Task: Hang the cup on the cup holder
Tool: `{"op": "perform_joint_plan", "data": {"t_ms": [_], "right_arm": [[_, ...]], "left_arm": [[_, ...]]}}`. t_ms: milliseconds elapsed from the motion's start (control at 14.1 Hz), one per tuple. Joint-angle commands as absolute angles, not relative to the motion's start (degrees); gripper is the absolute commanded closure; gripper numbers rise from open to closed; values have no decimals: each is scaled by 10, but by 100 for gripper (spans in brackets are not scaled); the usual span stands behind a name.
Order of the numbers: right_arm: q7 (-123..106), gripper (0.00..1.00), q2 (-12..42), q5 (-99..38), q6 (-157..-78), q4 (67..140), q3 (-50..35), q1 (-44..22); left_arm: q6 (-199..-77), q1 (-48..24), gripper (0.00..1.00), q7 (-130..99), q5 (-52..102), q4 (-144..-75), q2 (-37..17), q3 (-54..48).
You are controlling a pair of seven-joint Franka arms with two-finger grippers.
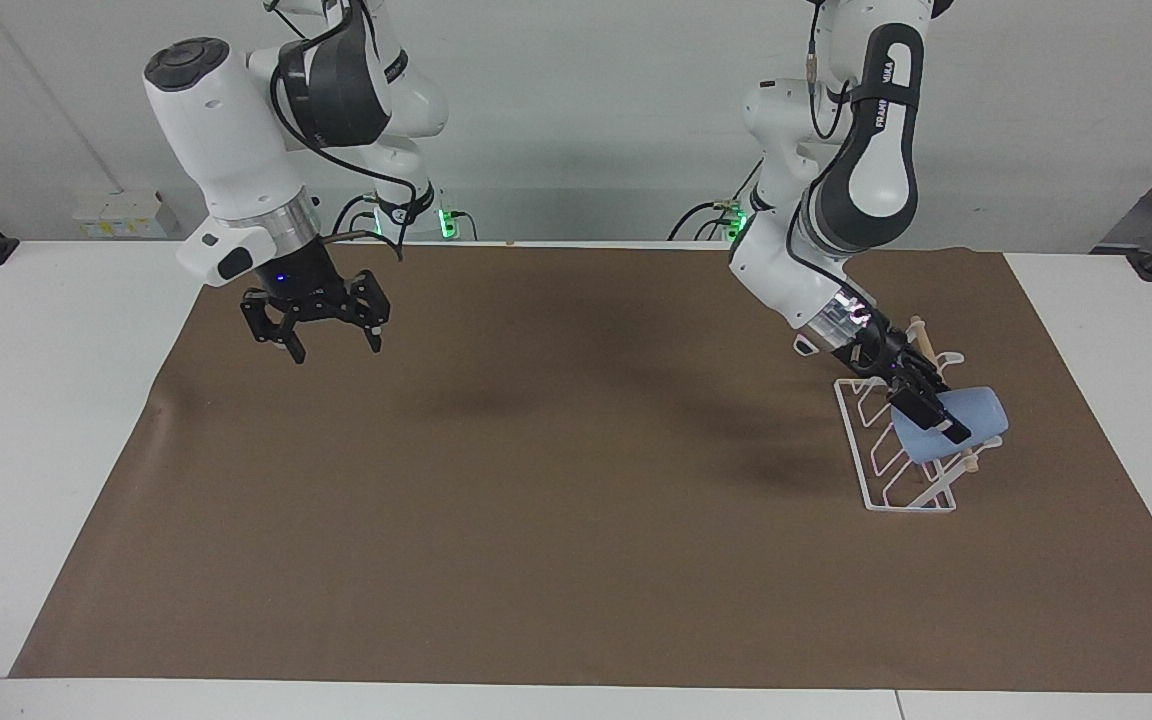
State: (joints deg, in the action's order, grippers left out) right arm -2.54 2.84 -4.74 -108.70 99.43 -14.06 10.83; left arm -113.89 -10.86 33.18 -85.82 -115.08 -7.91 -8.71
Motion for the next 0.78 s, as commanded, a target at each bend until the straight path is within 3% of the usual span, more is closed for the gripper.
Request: {"op": "perform_joint_plan", "data": {"t_ms": [0, 355, 710], "right_arm": [[-17, 0, 12, -33, -1074, 1009, -130, 101], [-44, 0, 9, -33, -1063, 1009, -65, 71], [-61, 0, 9, -33, -1063, 1011, -53, 56]], "left_arm": [[-1123, -109, 100, 342, -865, -1174, -58, -87], [-1120, -115, 100, 390, -864, -1198, -62, -87], [-1126, -115, 100, 388, -866, -1199, -67, -86]]}}
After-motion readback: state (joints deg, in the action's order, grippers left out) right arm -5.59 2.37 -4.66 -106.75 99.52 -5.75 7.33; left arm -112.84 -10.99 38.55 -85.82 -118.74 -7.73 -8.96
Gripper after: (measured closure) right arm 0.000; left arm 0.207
